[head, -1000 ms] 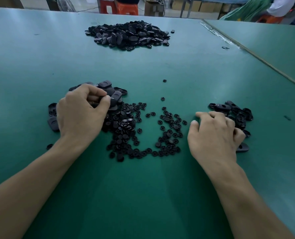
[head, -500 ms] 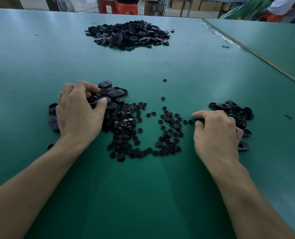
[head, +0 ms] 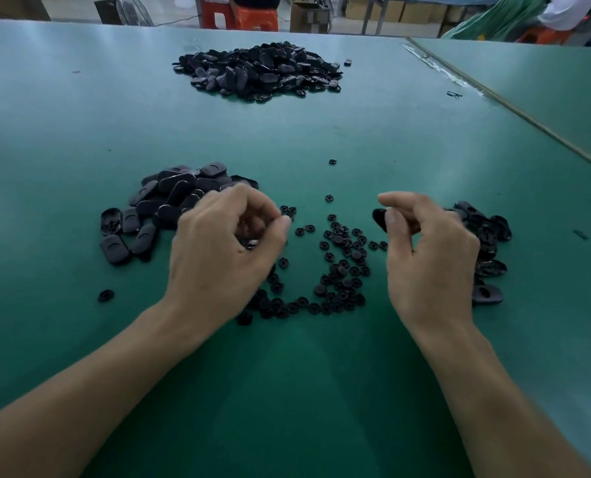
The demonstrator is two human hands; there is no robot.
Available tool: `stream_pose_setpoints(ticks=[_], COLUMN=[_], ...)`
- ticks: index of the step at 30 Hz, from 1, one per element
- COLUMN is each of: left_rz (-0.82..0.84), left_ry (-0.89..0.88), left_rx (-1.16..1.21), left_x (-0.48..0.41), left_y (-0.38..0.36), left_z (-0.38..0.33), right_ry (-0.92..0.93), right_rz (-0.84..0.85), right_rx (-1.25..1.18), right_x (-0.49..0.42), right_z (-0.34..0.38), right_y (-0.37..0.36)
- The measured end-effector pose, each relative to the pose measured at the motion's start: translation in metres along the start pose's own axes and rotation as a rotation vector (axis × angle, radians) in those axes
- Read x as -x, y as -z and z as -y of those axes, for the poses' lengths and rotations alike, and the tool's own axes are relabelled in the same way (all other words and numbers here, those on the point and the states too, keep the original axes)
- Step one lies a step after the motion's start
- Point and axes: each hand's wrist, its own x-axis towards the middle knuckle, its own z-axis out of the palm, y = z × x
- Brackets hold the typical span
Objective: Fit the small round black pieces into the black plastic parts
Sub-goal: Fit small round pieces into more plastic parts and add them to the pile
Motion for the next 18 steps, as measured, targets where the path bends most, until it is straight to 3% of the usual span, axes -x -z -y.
stream_pose_setpoints(ticks=[3, 10, 18], left_rz=[0.079, 0.183, 0.208], left_ry=[-0.025, -0.056, -0.025], left_rx=[0.092, 0.103, 0.260], left_x=[0.006, 0.005, 0.003], left_y=[-0.005, -0.005, -0.006], left_z=[-0.008, -0.004, -0.001], right_ry=[0.033, -0.105, -0.122], right_rz=[0.069, 0.268, 0.306], right_rx=[-0.232, -0.669, -0.715], right_x=[0.004, 0.011, 0.013], right_z=[0.008, 0.019, 0.022], right_y=[-0.005, -0.015, -0.016])
